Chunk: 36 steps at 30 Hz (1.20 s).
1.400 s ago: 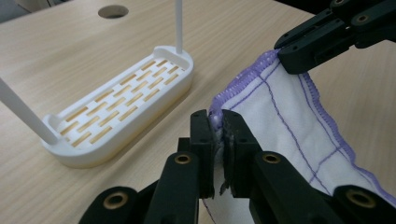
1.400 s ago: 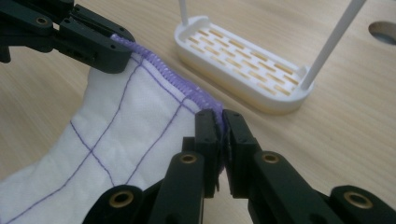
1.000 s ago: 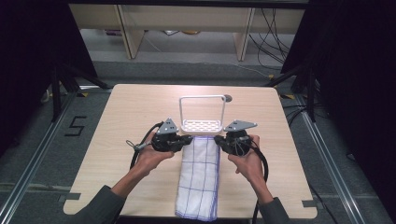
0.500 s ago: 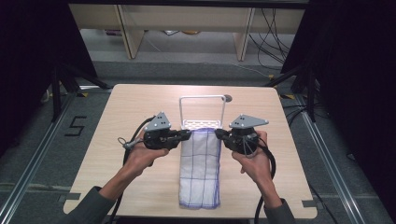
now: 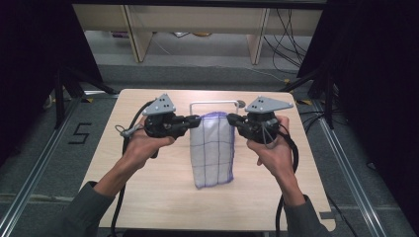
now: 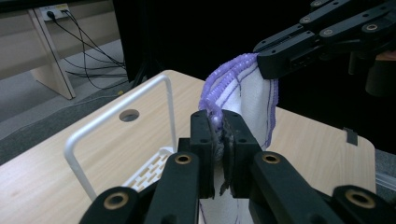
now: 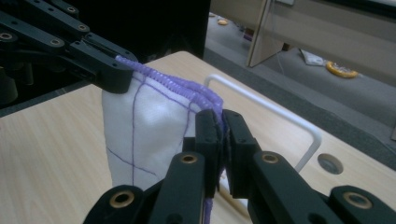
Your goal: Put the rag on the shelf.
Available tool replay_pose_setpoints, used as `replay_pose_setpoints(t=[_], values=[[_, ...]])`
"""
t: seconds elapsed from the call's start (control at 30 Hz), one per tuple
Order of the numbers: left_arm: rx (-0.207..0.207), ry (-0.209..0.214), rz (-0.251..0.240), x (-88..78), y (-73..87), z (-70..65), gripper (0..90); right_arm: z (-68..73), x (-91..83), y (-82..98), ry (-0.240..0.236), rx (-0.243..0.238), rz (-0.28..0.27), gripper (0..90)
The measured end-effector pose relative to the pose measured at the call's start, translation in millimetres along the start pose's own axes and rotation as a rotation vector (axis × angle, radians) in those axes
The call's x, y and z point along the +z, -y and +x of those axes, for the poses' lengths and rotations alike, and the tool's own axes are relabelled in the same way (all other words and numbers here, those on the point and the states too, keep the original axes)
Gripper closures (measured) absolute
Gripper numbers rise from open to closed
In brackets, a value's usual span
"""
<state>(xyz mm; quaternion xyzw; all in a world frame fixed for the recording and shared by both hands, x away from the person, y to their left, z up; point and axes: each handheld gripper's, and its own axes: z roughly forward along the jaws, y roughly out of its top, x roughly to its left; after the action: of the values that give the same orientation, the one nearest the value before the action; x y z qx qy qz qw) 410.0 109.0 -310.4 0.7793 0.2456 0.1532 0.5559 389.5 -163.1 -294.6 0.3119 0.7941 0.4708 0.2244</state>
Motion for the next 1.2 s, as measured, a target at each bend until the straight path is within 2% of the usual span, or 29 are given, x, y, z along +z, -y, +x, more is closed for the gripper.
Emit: replay_pose_setpoints(t=[0.03, 0.07, 0.2, 0.33, 0.43, 0.6, 0.73, 0.87, 1.0, 1.03, 1.1, 1.2], values=[[0.0, -0.011, -0.002, -0.7, -5.8, 3.3, 83.4, -0.9, 0.4, -2.6, 0.011, 0.013, -0.007, 86.3], [0.001, -0.017, -0.003, -0.7, -10.4, 5.9, 83.4, -4.9, 0.4, -7.6, 0.005, -0.003, -0.011, 86.3], [-0.013, -0.039, -0.024, -0.3, -28.0, 15.8, 83.4, -16.0, 1.3, -24.2, 0.012, 0.016, -0.03, 86.3], [0.006, -0.072, -0.033, 3.0, -43.7, 23.9, 83.3, -26.3, 5.0, -42.9, 0.023, 0.017, -0.038, 86.3], [-0.003, -0.11, -0.045, 8.0, -52.1, 31.9, 83.3, -34.2, 10.3, -54.5, 0.054, 0.015, -0.049, 86.3], [-0.031, -0.153, -0.051, 20.2, -61.0, 46.3, 83.3, -49.5, 23.8, -67.1, 0.072, 0.02, -0.048, 86.3], [-0.056, -0.168, -0.055, 29.2, -65.8, 56.0, 83.2, -58.3, 33.4, -71.5, 0.078, 0.055, -0.045, 86.3], [-0.073, -0.182, -0.053, 40.0, -70.9, 65.2, 83.2, -70.0, 43.2, -73.9, 0.102, 0.058, -0.045, 86.3], [-0.092, -0.202, -0.06, 51.0, -78.4, 75.8, 83.2, -84.5, 52.8, -80.0, 0.116, 0.093, -0.048, 86.3], [-0.103, -0.207, -0.064, 53.9, -80.1, 79.3, 83.2, -87.8, 54.7, -81.1, 0.117, 0.093, -0.057, 86.3], [-0.117, -0.218, -0.067, 60.3, -82.9, 87.2, 83.2, -93.1, 60.4, -83.9, 0.128, 0.122, -0.06, 86.3], [-0.146, -0.226, -0.077, 69.6, -84.4, 99.6, 83.1, -100.4, 71.5, -88.0, 0.151, 0.124, -0.055, 86.3]])
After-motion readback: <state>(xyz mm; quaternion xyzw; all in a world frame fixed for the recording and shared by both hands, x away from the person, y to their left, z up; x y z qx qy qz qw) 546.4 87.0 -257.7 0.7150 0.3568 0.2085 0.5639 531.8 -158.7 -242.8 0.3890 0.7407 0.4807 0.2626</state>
